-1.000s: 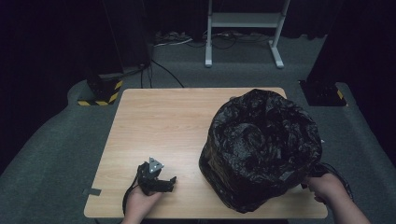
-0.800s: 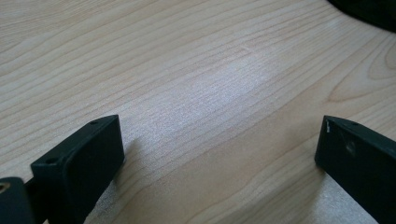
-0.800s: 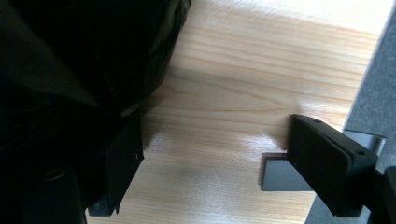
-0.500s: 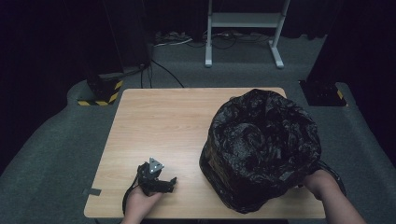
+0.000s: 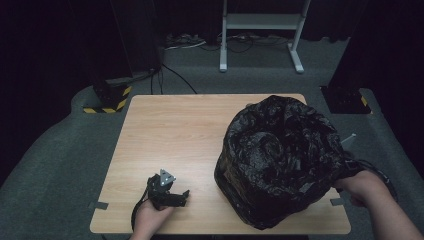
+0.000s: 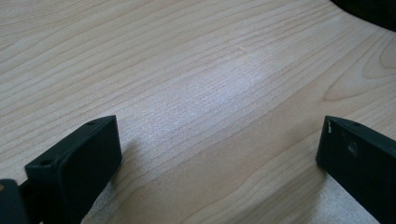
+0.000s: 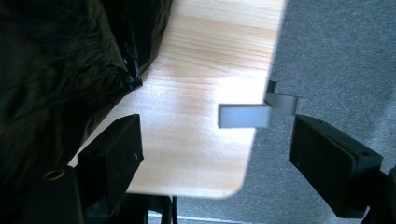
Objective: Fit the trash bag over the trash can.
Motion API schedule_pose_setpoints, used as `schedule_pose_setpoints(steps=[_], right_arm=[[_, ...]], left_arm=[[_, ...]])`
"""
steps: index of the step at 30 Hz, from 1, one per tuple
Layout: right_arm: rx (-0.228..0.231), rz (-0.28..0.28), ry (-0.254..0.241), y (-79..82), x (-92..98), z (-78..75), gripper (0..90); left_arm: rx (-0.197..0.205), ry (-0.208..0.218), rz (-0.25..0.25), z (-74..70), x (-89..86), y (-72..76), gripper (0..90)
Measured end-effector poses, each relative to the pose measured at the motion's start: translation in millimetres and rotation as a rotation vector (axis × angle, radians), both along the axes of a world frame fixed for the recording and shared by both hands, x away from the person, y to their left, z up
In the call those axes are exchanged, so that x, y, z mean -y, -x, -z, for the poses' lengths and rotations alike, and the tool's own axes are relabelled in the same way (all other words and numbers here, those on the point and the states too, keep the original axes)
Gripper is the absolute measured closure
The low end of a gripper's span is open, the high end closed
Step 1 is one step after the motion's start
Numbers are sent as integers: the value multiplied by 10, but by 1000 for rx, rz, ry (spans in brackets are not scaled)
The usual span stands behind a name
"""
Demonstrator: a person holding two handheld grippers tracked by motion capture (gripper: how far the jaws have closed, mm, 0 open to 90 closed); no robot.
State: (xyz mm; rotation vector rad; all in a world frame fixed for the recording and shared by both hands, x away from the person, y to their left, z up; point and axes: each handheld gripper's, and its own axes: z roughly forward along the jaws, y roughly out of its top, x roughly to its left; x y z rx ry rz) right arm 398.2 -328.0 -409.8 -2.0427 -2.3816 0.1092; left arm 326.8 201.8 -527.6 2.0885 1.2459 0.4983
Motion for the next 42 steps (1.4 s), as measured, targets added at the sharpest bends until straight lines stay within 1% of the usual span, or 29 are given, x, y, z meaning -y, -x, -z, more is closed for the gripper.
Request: schedule_pose_setpoints(steps=[2,5,9,13,14,15,16,17,18,19,20,21,22,24,25,26,27,28,29,30,32,33,34,35,36,37,38,39,42], right_arm=[[6,10,-9,7,35,-118,176],[17,7,-1,24,82,-315,193],[32,32,-20,46,106,-565,210],[40,36,-16,57,124,-806,228],[40,36,-16,57,124,-806,228],[33,26,0,59,124,-929,236],[21,23,6,54,120,-971,237],[21,23,6,54,120,-971,237],[15,19,10,52,118,-1027,238],[27,19,16,46,114,-1154,237],[35,17,22,40,113,-1226,237],[35,17,22,40,113,-1226,237],[57,15,36,29,98,-1384,233],[86,13,37,18,62,-1548,231],[86,13,37,18,62,-1548,231],[96,16,33,12,37,-1624,232],[123,5,32,-4,-44,-1770,232],[127,1,32,-9,-78,-1809,232],[127,1,32,-9,-78,-1809,232],[143,-8,25,-25,-188,-1896,232],[139,-3,22,-34,-228,-1916,232],[139,-20,22,-68,-380,-1958,231],[138,-29,18,-82,-433,-1974,231],[138,-29,18,-82,-433,-1974,231],[144,-53,13,-120,-599,-2012,230],[145,-65,11,-131,-649,-2023,229],[145,-65,11,-131,-649,-2023,229],[142,-94,6,-158,-787,-2040,230],[143,-121,4,-187,-933,-2051,238]], left_arm=[[0,0,1,0,0,0,3],[2,0,2,1,2,4,3],[1,0,8,1,6,10,3],[1,0,9,2,5,10,3],[2,0,9,2,5,10,3],[2,0,8,2,5,11,3],[2,0,9,2,5,11,3],[2,0,9,2,5,11,3],[2,1,8,2,5,11,3],[2,1,8,3,5,11,3],[2,1,8,3,5,11,3],[3,1,8,3,5,11,3],[4,1,8,4,5,11,3],[3,1,7,4,6,11,3],[3,1,8,3,6,11,3],[4,1,7,4,6,11,3],[4,2,8,5,6,11,3],[5,1,8,5,5,11,3],[5,1,8,5,5,11,3],[7,2,3,6,6,19,4],[7,2,1,6,8,23,4],[6,3,-1,6,9,25,5],[6,6,0,7,9,23,4],[6,6,0,7,9,23,4],[6,1,4,5,5,23,4],[6,2,4,5,5,22,4],[6,2,4,5,5,22,4],[6,2,6,5,4,21,4],[6,3,8,5,4,18,4]])
